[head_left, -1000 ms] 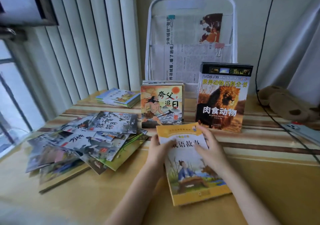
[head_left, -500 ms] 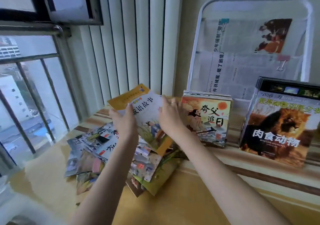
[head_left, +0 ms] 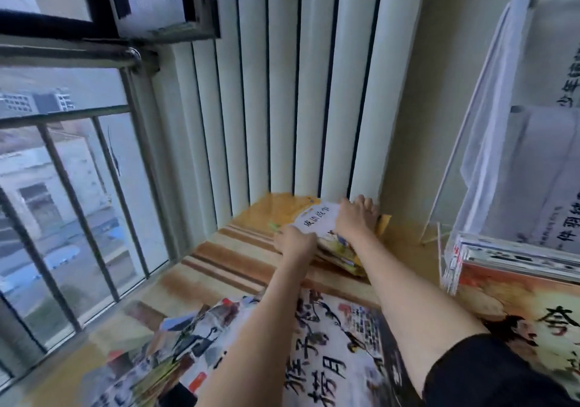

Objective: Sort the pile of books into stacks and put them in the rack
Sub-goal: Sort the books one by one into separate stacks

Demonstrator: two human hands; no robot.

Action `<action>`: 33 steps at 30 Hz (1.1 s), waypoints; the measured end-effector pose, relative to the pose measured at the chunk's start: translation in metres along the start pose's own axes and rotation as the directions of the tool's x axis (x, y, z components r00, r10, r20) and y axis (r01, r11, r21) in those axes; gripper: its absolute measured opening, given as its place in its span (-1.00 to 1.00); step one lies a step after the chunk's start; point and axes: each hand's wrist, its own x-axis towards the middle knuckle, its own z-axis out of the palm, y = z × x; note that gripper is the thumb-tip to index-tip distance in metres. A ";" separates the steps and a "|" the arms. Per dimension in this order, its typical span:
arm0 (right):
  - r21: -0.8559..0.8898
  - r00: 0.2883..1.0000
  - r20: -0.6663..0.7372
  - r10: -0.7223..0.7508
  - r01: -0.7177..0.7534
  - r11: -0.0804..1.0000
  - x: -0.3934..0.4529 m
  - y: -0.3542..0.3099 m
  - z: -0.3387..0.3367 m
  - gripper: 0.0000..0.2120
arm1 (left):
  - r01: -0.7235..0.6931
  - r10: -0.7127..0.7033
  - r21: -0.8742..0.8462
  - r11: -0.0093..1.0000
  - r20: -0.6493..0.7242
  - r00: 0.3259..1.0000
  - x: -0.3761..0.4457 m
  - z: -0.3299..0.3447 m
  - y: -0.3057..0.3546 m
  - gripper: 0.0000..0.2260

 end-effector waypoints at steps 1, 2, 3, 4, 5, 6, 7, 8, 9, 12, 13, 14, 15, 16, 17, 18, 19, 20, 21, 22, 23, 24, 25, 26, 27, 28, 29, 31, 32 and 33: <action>0.021 0.997 0.064 0.042 -0.044 0.999 0.003 0.002 0.007 -0.62 | -0.001 0.000 -0.043 0.999 -0.009 1.000 0.002 0.005 -0.003 -0.23; 0.036 0.990 0.122 0.075 -0.080 0.996 0.005 0.002 0.009 -0.60 | 0.002 -0.003 -0.119 0.993 -0.008 1.000 0.004 0.007 -0.005 -0.13; 0.051 0.983 0.156 0.099 -0.108 0.993 0.007 0.002 0.010 -0.59 | -0.003 0.000 -0.205 0.979 -0.015 1.000 0.002 0.007 -0.004 -0.09; 0.068 0.981 0.158 0.115 -0.127 0.990 0.008 0.001 0.009 -0.57 | -0.004 -0.001 -0.290 0.957 -0.019 1.000 0.001 0.006 -0.002 -0.10; 0.080 0.984 0.133 0.122 -0.134 0.988 0.009 0.000 0.008 -0.54 | 0.010 -0.017 -0.373 0.928 -0.017 1.000 0.000 0.003 0.000 -0.15; 0.080 0.988 0.097 0.121 -0.129 0.988 0.008 -0.002 0.007 -0.50 | 0.030 -0.039 -0.459 0.888 -0.012 0.999 0.000 0.000 0.002 -0.21; 0.070 0.991 0.067 0.117 -0.122 0.990 0.007 -0.004 0.008 -0.46 | 0.069 -0.086 -0.539 0.839 -0.006 0.996 0.002 -0.004 0.003 -0.23; 0.066 0.991 0.049 0.124 -0.127 0.990 0.005 -0.005 0.008 -0.42 | 0.116 -0.146 -0.619 0.777 0.003 0.989 0.006 -0.007 0.002 -0.24; 0.072 0.989 0.047 0.141 -0.144 0.987 0.005 -0.005 0.010 -0.38 | 0.169 -0.196 -0.684 0.709 0.040 0.980 0.006 -0.012 0.004 -0.28; 0.112 0.974 0.081 0.213 -0.221 0.969 0.003 -0.004 0.010 -0.27 | 0.220 -0.222 -0.790 0.572 0.109 0.969 0.006 -0.022 0.007 -0.51; 0.130 0.972 0.077 0.224 -0.233 0.964 0.003 -0.005 0.009 -0.25 | 0.223 -0.225 -0.783 0.581 0.109 0.968 0.006 -0.025 0.008 -0.52; 0.150 0.971 0.058 0.233 -0.239 0.959 0.002 -0.006 0.007 -0.25 | 0.225 -0.205 -0.777 0.588 0.127 0.971 0.006 -0.027 0.008 -0.48; 0.170 0.970 0.021 0.240 -0.240 0.956 0.001 -0.007 0.006 -0.26 | 0.206 -0.156 -0.751 0.628 0.137 0.978 0.001 -0.027 0.007 -0.39; 0.193 0.969 -0.023 0.247 -0.238 0.952 -0.002 -0.009 0.002 -0.26 | 0.171 -0.105 -0.718 0.674 0.136 0.985 -0.004 -0.025 0.006 -0.26; 0.213 0.965 -0.073 0.253 -0.233 0.949 -0.006 -0.011 -0.002 -0.27 | 0.115 -0.051 -0.669 0.734 0.115 0.992 -0.011 -0.022 0.005 -0.13; 0.233 0.959 -0.125 0.254 -0.220 0.947 -0.011 -0.014 -0.007 -0.27 | 0.054 0.010 -0.628 0.777 0.098 0.995 -0.014 -0.020 0.002 -0.09; 0.257 0.954 -0.180 0.241 -0.191 0.947 -0.015 -0.018 -0.014 -0.28 | -0.002 0.068 -0.640 0.769 0.079 0.995 -0.020 -0.020 0.004 -0.15; 0.289 0.946 -0.231 0.227 -0.156 0.944 -0.020 -0.023 -0.022 -0.29 | -0.051 0.113 -0.666 0.744 0.051 0.992 -0.025 -0.023 0.006 -0.23; 0.333 0.934 -0.280 0.221 -0.121 0.935 -0.025 -0.027 -0.031 -0.30 | -0.098 0.155 -0.701 0.706 0.018 0.988 -0.032 -0.029 0.014 -0.25; 0.387 0.921 -0.322 0.221 -0.085 0.918 -0.030 -0.032 -0.042 -0.32 | -0.154 0.192 -0.727 0.669 -0.032 0.981 -0.036 -0.036 0.022 -0.23; 0.447 0.906 -0.358 0.226 -0.046 0.893 -0.036 -0.036 -0.053 -0.36 | -0.200 0.228 -0.744 0.638 -0.065 0.971 -0.044 -0.045 0.031 -0.21; 0.504 0.891 -0.392 0.227 0.002 0.864 -0.043 -0.041 -0.064 -0.39 | -0.257 0.264 -0.752 0.607 -0.114 0.958 -0.051 -0.054 0.038 -0.24; 0.551 0.880 -0.421 0.218 0.057 0.832 -0.052 -0.047 -0.076 -0.41 | -0.306 0.291 -0.749 0.588 -0.158 0.944 -0.066 -0.066 0.048 -0.30; 0.588 0.872 -0.446 0.204 0.113 0.801 -0.063 -0.052 -0.088 -0.41 | -0.354 0.303 -0.742 0.569 -0.211 0.929 -0.080 -0.076 0.057 -0.36; 0.615 0.863 -0.468 0.190 0.163 0.772 -0.075 -0.056 -0.100 -0.41 | -0.401 0.305 -0.721 0.565 -0.269 0.913 -0.098 -0.087 0.066 -0.41; 0.631 0.857 -0.486 0.171 0.209 0.747 -0.088 -0.056 -0.112 -0.42 | -0.461 0.317 -0.694 0.553 -0.336 0.887 -0.115 -0.098 0.073 -0.47; 0.647 0.854 -0.499 0.149 0.252 0.720 -0.102 -0.054 -0.124 -0.42 | -0.507 0.332 -0.669 0.543 -0.383 0.862 -0.133 -0.109 0.079 -0.52; 0.669 0.844 -0.526 0.109 0.331 0.666 -0.134 -0.043 -0.149 -0.45 | -0.555 0.394 -0.671 0.492 -0.396 0.829 -0.166 -0.126 0.083 -0.59; 0.656 0.837 -0.540 0.088 0.353 0.667 -0.152 -0.035 -0.163 -0.48 | -0.552 0.422 -0.690 0.469 -0.374 0.826 -0.183 -0.133 0.082 -0.61; 0.643 0.833 -0.549 0.068 0.368 0.672 -0.171 -0.026 -0.175 -0.49 | -0.542 0.443 -0.707 0.455 -0.348 0.826 -0.202 -0.138 0.081 -0.62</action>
